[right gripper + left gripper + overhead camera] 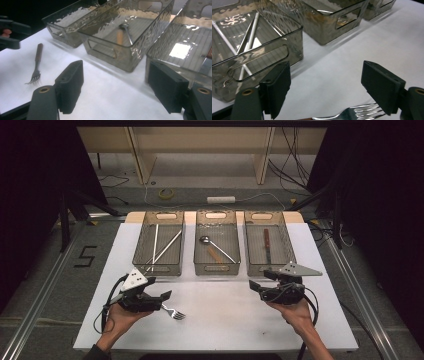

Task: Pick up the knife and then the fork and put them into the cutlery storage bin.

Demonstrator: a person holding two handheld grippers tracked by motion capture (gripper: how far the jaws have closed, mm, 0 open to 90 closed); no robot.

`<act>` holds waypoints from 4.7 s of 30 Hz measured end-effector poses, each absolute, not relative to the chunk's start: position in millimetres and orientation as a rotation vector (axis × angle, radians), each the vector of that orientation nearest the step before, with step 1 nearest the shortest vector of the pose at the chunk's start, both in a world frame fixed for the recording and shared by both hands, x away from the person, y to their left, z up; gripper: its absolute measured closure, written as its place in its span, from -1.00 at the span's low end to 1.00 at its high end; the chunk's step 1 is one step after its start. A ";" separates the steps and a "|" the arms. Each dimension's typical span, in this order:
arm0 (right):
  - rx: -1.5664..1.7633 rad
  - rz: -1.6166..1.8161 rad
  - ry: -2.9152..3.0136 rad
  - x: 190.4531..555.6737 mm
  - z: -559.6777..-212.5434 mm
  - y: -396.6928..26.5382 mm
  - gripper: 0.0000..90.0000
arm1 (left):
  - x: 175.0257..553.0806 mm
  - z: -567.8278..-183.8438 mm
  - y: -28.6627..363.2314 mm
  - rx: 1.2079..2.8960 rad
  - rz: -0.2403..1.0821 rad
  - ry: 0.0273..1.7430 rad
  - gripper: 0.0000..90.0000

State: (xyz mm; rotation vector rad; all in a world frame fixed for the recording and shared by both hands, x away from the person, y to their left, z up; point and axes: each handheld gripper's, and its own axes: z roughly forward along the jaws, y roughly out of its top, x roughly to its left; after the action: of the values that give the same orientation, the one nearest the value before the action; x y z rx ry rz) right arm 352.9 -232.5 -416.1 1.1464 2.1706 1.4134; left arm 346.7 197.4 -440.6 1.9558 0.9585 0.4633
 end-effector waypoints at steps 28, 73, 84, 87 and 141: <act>1.077 1.420 2.240 322.2 -424.1 -222.3 -0.33 | 385.1 -456.9 207.7 2.180 0.467 1.209 0.73; 1.064 1.405 2.244 321.5 -422.9 -223.1 -0.31 | 365.4 -468.9 223.6 2.471 0.307 1.300 0.97; 1.064 1.403 2.245 321.4 -422.7 -223.2 -0.32 | 345.2 -465.1 213.4 2.537 0.209 1.257 0.97; 1.064 1.396 2.251 321.4 -423.1 -222.7 -0.31 | 342.3 -465.1 210.2 2.557 0.185 1.241 0.97; 1.066 1.408 2.254 322.2 -423.2 -222.2 -0.38 | 331.9 -464.3 205.2 2.706 0.104 1.058 0.56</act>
State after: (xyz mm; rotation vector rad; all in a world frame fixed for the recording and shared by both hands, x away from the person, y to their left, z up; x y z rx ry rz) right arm 322.2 -222.2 -423.2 1.0656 2.2539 1.4075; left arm 331.9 205.2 -464.3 2.7058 1.0576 0.1043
